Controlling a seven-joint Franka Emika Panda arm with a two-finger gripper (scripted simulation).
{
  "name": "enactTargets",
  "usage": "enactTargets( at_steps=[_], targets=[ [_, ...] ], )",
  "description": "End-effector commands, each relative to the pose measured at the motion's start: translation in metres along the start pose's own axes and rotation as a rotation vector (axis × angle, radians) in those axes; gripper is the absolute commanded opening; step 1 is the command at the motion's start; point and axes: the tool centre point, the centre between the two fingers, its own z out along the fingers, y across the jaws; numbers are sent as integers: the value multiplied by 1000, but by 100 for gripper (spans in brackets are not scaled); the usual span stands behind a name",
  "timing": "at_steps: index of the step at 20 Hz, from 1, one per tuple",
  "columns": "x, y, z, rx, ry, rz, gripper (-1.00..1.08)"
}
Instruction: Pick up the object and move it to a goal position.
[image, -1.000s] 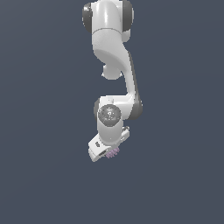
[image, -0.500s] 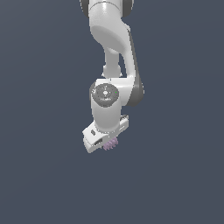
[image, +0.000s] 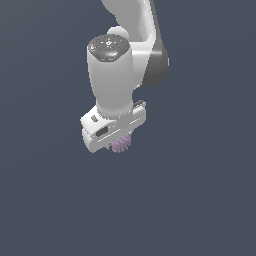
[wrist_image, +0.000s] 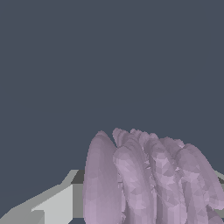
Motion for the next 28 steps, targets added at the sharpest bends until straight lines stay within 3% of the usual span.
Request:
enactTargets(
  at_steps=[1,15,28],
  targets=[
    [-7,-1,-30,0,0,0,-100],
    [-39,1,-172,1,1,0,-100],
    [-46,4,-211,1,1,0,-100]
  ],
)
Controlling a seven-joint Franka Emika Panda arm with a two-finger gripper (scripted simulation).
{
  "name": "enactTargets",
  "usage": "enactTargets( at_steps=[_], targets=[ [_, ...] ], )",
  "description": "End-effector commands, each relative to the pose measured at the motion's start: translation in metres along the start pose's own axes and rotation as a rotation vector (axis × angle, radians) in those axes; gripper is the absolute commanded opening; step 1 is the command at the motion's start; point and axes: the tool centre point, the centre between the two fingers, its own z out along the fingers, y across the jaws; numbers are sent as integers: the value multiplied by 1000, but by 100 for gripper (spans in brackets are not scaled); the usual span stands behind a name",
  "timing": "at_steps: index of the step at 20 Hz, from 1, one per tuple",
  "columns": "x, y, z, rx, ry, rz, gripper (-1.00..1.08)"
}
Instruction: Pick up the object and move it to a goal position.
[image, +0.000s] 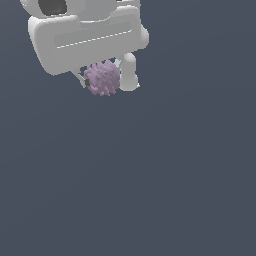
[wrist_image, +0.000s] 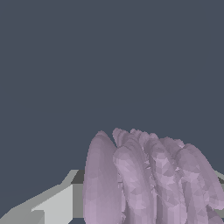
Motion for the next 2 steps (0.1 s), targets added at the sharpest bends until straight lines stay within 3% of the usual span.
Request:
enactTargets(
  at_steps=[1,2],
  targets=[
    [0,0,0,1,-1,0,-100],
    [0,0,1,1,-1,0,-100]
  ],
)
